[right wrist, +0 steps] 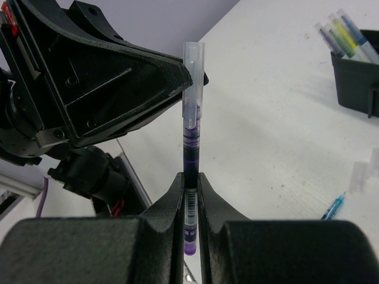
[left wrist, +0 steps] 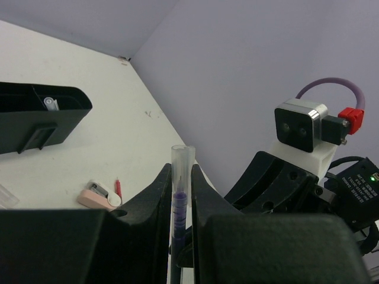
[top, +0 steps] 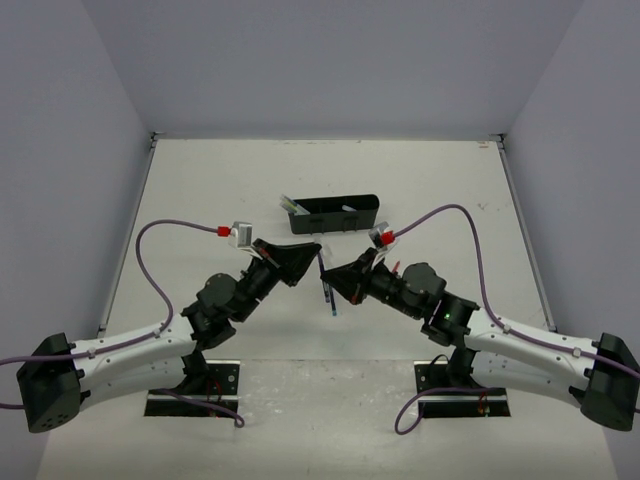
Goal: Sort the stationery into containers
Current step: Close the pen cap on the pen.
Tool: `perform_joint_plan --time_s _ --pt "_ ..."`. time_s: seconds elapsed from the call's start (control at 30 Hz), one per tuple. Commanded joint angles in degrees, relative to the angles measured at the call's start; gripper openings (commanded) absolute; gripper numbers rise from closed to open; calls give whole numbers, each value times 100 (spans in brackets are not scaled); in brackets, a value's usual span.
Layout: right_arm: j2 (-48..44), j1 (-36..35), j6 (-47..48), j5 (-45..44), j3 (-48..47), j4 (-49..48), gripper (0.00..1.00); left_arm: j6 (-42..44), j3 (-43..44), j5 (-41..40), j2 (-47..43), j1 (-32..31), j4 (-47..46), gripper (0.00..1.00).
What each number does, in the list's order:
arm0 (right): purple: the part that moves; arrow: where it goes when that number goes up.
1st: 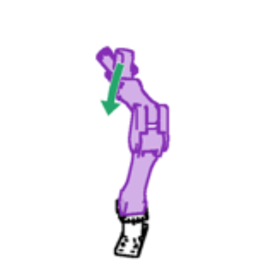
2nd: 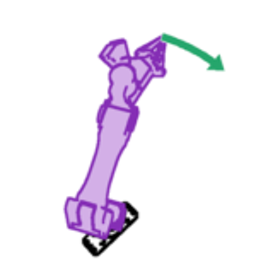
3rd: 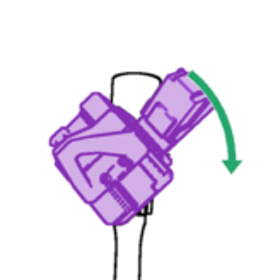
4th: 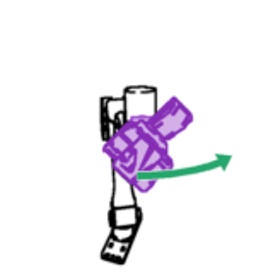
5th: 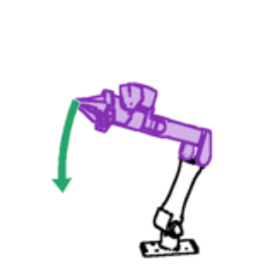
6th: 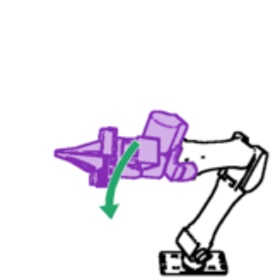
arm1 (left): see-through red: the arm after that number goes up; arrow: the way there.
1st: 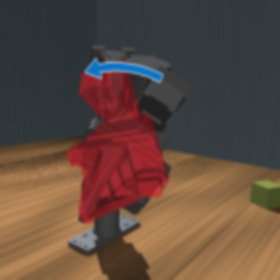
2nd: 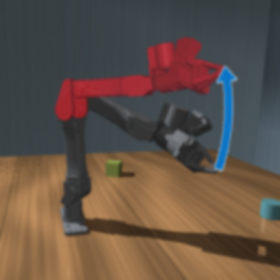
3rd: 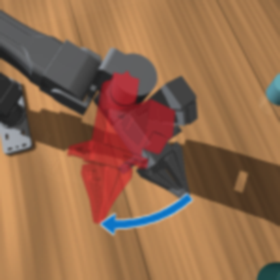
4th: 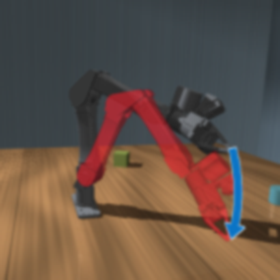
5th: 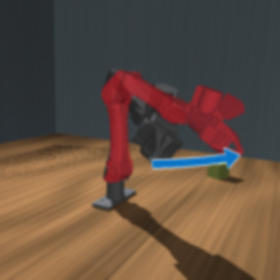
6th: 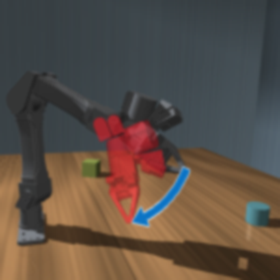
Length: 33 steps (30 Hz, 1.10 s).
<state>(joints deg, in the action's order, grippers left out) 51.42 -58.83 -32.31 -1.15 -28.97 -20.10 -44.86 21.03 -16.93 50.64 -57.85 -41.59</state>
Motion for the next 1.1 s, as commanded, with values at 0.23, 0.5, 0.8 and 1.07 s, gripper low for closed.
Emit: perform_joint_plan --time_s 0.23,0.5,0.8,1.07 --pt "176 38 942 -226 -471 -1200 0 -316 286 -3 -212 -51 1065 1" --pt "305 38 835 31 -376 -1358 0 204 281 314 -345 -51 775 20" --pt "81 41 894 82 -290 -1340 0 636 268 506 -543 -51 743 17" --pt "-159 47 972 397 -267 -1339 0 826 187 926 -528 -51 511 19"
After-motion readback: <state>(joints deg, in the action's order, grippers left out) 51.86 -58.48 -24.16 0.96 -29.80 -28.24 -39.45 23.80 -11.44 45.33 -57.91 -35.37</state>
